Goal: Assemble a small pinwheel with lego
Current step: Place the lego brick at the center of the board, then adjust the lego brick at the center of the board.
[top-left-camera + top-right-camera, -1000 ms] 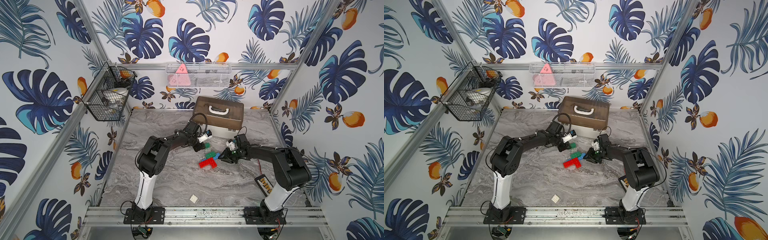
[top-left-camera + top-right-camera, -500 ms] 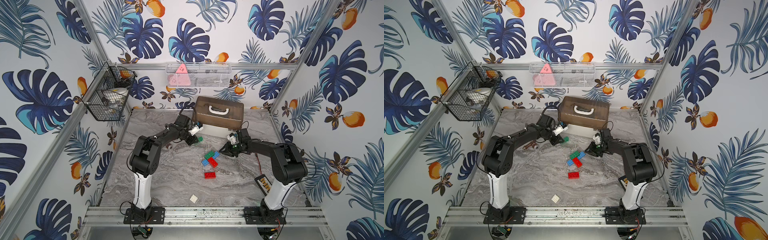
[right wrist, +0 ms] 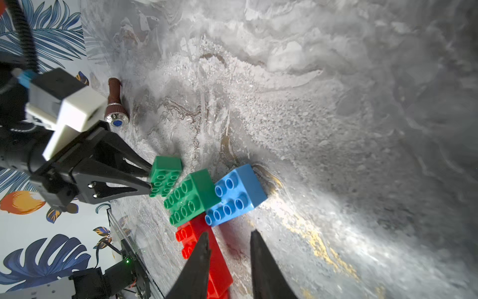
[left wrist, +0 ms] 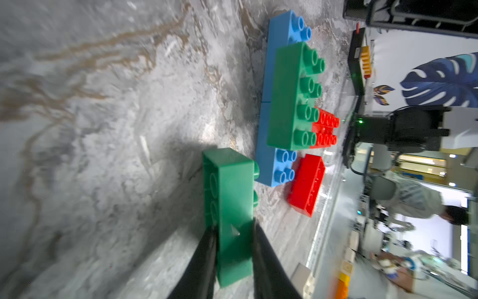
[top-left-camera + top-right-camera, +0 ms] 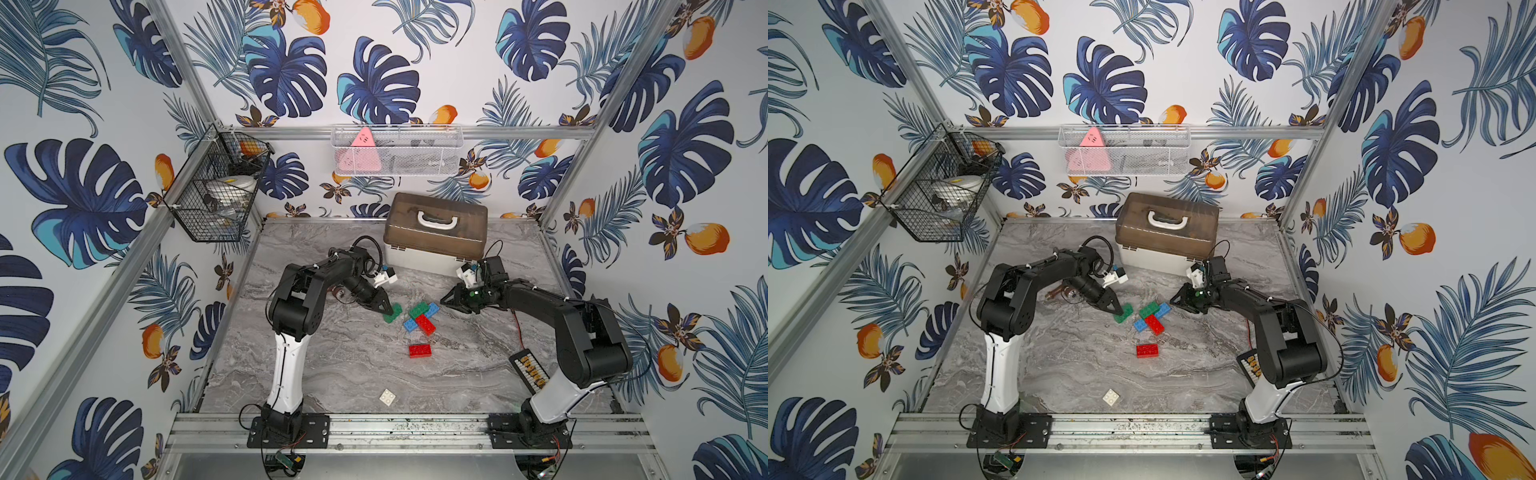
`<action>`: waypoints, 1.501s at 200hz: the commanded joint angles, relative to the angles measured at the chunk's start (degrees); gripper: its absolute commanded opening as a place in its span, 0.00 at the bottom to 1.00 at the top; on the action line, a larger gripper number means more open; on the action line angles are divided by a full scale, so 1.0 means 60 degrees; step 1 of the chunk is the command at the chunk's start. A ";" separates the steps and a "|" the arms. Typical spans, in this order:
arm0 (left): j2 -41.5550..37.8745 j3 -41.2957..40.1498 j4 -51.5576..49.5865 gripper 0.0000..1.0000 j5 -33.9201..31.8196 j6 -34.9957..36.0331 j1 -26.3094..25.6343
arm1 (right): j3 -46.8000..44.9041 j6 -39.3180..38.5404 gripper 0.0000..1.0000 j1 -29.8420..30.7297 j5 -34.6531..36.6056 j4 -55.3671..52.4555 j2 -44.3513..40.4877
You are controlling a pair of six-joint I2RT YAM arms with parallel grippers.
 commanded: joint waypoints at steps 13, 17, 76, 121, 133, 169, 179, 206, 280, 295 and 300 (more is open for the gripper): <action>0.0259 0.0373 -0.1556 0.44 -0.0599 0.0050 0.0007 | -0.0169 -0.0316 0.30 0.0002 -0.0040 -0.0495 -0.0333; 0.0190 0.0388 -0.1505 0.48 -0.0822 -0.0095 0.0006 | -0.0198 -0.0322 0.30 0.0009 -0.0040 -0.0517 -0.0378; -0.1893 -0.0663 0.1026 0.99 -0.2489 -0.1173 0.0053 | -0.0400 -0.0157 0.30 0.0024 -0.0081 -0.0447 -0.0768; -0.5209 -0.4871 0.6301 0.99 -0.6909 -0.0680 -0.1866 | -0.0671 -0.0074 0.30 0.0039 -0.0037 -0.0200 -0.0928; -0.5628 -0.5462 0.7012 0.99 -0.7474 -0.0722 -0.2025 | -0.0698 -0.0084 0.30 0.0039 -0.0044 -0.0212 -0.0962; -0.5059 -0.5222 0.7051 0.99 -0.7735 -0.0885 -0.1995 | -0.0988 0.0076 0.30 0.0038 -0.0156 0.0108 -0.1076; -0.4941 -0.5233 0.7158 0.99 -0.7251 -0.0751 -0.2010 | -0.1026 0.0097 0.30 0.0039 -0.0197 0.0186 -0.1019; -0.4896 -0.5500 0.7182 0.99 -0.6614 -0.0640 -0.2004 | -0.1140 0.0144 0.30 0.0039 -0.0274 0.0341 -0.0975; -0.4099 -0.4935 0.6377 0.75 -0.5962 -0.0539 -0.2021 | -0.1261 0.0161 0.30 0.0039 -0.0406 0.0569 -0.0845; -0.3899 -0.4739 0.6138 0.68 -0.5901 -0.0473 -0.1984 | -0.1276 0.0160 0.30 0.0038 -0.0406 0.0577 -0.0845; -0.3873 -0.4715 0.6096 0.65 -0.5833 -0.0454 -0.1943 | -0.1275 0.0160 0.30 0.0032 -0.0413 0.0567 -0.0844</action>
